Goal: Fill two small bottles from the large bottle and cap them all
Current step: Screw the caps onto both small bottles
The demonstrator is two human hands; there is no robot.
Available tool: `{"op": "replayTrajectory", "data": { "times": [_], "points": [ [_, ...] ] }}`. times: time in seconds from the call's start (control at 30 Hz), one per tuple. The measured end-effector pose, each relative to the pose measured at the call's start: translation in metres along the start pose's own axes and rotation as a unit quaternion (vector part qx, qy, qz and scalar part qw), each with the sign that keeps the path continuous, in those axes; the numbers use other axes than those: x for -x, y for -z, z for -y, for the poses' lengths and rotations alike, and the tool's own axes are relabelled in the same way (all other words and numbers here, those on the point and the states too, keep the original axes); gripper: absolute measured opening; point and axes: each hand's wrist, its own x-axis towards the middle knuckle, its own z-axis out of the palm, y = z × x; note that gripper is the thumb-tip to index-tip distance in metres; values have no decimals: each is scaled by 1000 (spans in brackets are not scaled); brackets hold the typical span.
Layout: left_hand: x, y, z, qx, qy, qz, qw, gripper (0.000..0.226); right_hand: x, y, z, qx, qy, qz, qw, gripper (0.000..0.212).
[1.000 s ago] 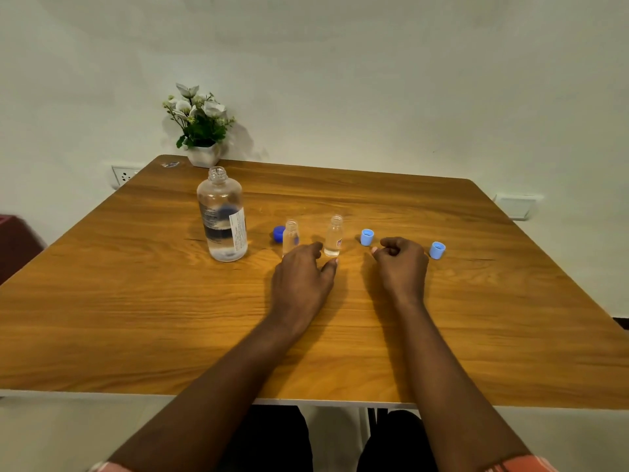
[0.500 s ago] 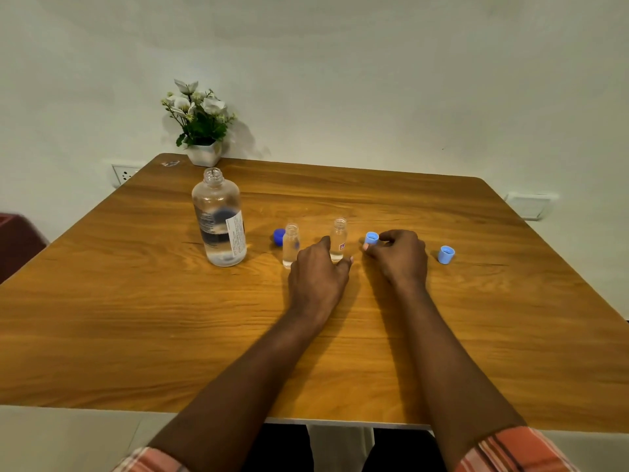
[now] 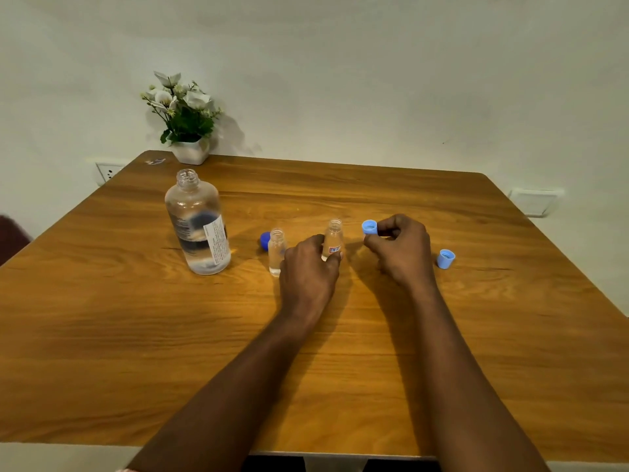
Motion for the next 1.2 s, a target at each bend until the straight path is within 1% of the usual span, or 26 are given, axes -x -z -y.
{"op": "replayTrajectory", "data": {
  "times": [0.17, 0.27, 0.37, 0.53, 0.67, 0.8, 0.93, 1.1, 1.2],
  "points": [
    [0, -1, 2, -8, -47, -2, 999, 18, 0, 6, 4, -86, 55, 24, 995, 26],
    [1, -2, 3, -39, -65, -5, 997, 19, -2, 5, 4, -94, 53, 42, 993, 35],
    [1, -3, 2, -53, -70, -6, 996, 20, -4, 4, 3, -98, 60, 58, 992, 38],
    [2, -2, 1, -45, -83, 3, 996, 35, -4, 3, 4, -83, 69, 62, 992, 41],
    [3, 0, 0, -47, -92, 21, 994, 38, -2, 6, 6, -97, 77, 65, 990, 39],
    [5, 1, -2, -62, -96, 26, 993, 36, 0, 8, 8, -118, 79, 52, 989, 27],
    [6, 1, -3, -84, -104, 37, 990, 40, 2, 8, 9, -117, 73, 57, 989, 24],
    [6, 1, -4, -99, -115, 42, 988, 33, 2, 10, 9, -103, 78, 50, 990, 15],
    [7, 1, -3, -97, -121, 38, 987, 31, 2, 10, 10, -88, 71, 42, 993, 23]
  ]
}}
